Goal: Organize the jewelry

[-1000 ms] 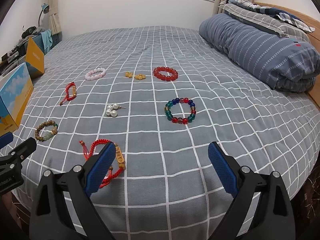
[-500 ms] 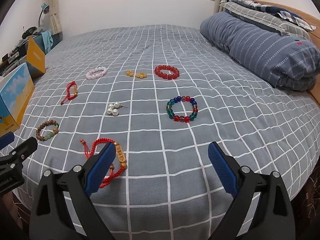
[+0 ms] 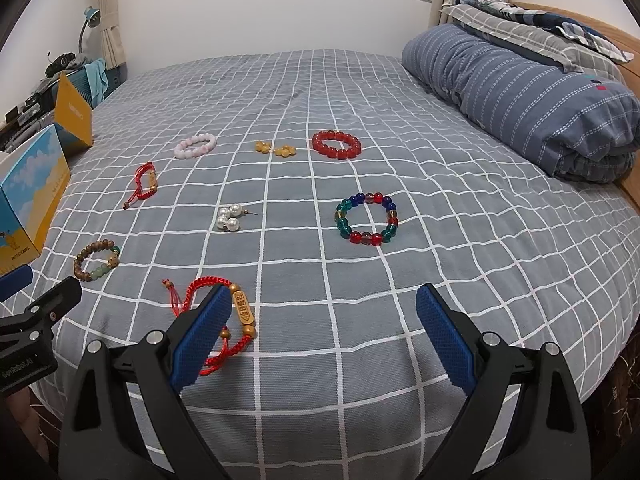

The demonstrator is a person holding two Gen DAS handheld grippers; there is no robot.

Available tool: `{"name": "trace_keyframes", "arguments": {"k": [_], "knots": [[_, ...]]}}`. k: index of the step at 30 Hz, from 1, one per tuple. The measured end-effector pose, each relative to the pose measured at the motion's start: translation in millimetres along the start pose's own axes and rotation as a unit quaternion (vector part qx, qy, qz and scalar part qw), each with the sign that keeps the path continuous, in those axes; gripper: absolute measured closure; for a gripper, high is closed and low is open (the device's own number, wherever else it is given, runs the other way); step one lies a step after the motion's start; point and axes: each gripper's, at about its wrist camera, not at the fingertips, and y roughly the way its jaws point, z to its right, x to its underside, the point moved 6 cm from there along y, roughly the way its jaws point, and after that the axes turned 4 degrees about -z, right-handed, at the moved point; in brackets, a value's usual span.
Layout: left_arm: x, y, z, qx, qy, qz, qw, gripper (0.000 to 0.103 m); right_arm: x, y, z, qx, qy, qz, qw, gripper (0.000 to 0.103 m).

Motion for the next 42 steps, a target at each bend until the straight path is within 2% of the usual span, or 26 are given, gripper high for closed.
{"name": "trace_keyframes", "arguments": {"k": [36,42], "knots": [[1.4,-0.7,-4.1,0.005,-0.008,-0.011,0.9999,0.006,2.8,2.5,0.1,-0.003,0.003,-0.010,1.000,0.013],[-12.3,-9.6,-8.0,0.013,-0.018,-0.012,0.9997,0.006,-13.7,-9.2,-4.5,-0.033,0.012,-0.008,0.999,0.013]]}}
